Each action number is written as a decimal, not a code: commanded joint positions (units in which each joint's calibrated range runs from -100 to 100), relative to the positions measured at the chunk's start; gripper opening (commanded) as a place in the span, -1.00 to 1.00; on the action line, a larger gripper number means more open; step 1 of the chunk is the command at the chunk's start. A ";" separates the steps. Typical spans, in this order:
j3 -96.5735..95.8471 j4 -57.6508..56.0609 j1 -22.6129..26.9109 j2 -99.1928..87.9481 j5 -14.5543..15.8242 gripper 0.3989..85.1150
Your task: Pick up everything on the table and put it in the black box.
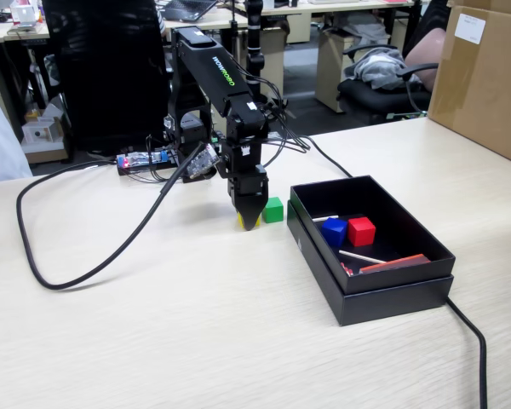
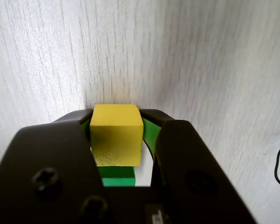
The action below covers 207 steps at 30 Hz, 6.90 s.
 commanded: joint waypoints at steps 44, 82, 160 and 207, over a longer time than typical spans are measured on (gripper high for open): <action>87.52 -18.84 10.70 55.12 1.51 -0.40; 8.92 -5.36 6.64 -7.19 10.31 0.08; 60.87 -17.02 7.03 13.35 0.44 -0.02; -63.52 56.24 -10.21 -72.36 -12.55 0.28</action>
